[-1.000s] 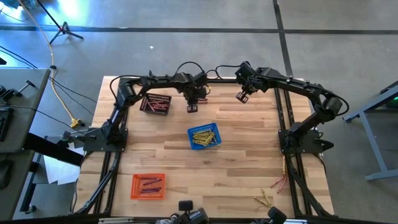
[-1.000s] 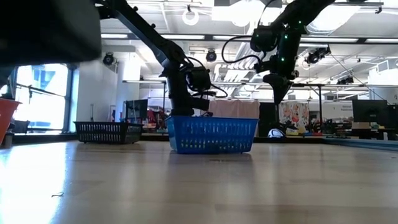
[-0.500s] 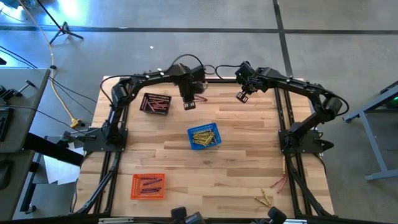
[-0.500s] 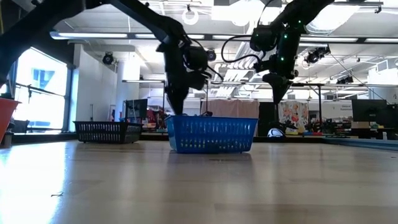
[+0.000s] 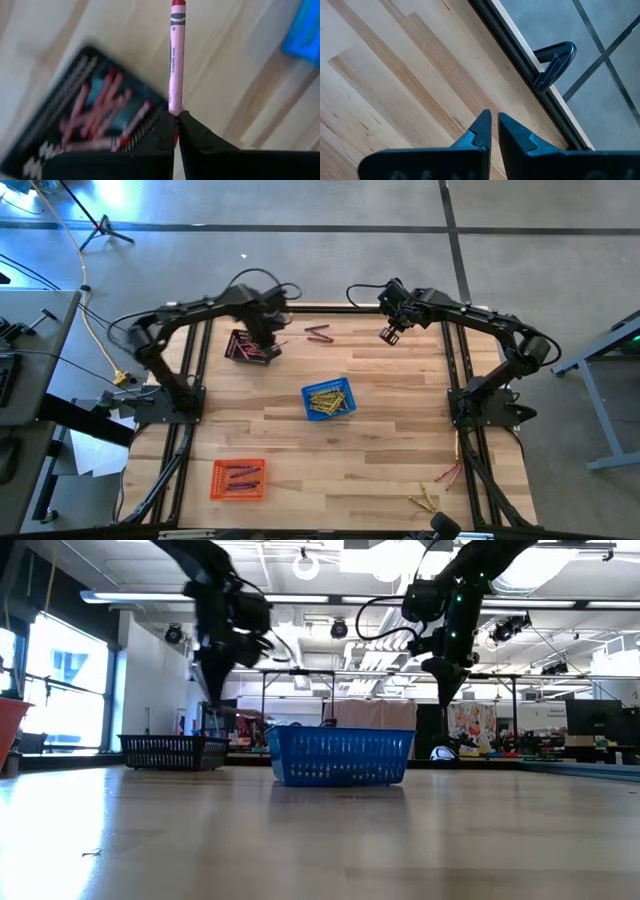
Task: Sort crayons
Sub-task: Put the red crayon into the black basket
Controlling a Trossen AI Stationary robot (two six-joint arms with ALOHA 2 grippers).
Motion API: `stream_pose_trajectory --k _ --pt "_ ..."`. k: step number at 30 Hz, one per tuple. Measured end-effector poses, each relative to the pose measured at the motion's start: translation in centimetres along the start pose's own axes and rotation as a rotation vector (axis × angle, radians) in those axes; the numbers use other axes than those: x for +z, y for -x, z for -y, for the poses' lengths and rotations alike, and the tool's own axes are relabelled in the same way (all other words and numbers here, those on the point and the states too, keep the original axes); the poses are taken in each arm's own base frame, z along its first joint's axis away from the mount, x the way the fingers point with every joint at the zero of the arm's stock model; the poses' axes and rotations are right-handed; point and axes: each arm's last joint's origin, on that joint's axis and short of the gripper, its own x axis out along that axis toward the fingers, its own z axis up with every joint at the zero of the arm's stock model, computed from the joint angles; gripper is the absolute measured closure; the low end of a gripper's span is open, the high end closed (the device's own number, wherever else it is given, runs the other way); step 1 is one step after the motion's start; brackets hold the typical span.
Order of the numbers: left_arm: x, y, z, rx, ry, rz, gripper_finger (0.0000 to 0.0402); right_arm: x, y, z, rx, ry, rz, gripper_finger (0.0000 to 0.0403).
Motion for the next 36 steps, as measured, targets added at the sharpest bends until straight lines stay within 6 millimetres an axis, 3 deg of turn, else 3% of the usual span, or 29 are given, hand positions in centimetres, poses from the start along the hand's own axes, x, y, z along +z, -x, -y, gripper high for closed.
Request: stream_pose_trajectory --k 4,7,15,22,26,29,33,36 --pt "-3.6 -0.4 -0.5 0.097 0.068 0.014 0.0401 0.0 0.0 0.0 0.0 0.0 0.0 0.0387" --pt "-5.0 -1.2 -1.1 0.153 0.098 0.072 0.0401 0.0 0.0 0.0 0.0 -0.001 0.001 0.0387" --pt "-5.6 -3.1 -2.4 0.213 0.245 0.179 0.0396 0.0 0.0 0.0 0.0 -0.001 0.003 0.0387" --pt "-6.2 -3.3 -2.3 0.21 0.263 0.13 0.0331 0.0 0.0 0.0 0.0 -0.001 0.004 0.0387" --pt "-5.6 -2.6 -2.1 0.214 0.256 0.162 0.0299 0.0 0.0 0.0 0.0 -0.001 0.004 0.0387" --pt "-4.4 -1.0 -1.6 0.214 0.237 0.225 0.0292 0.0 0.0 0.0 0.0 -0.002 0.005 0.0387" --pt "-2.0 1.6 -0.8 0.211 0.173 0.398 0.0294 0.1 0.0 0.0 -0.001 -0.002 0.005 0.0387" --pt "0.1 2.0 -0.4 0.214 0.113 0.555 0.0297 0.1 0.0 0.0 0.0 -0.002 0.006 0.0387"
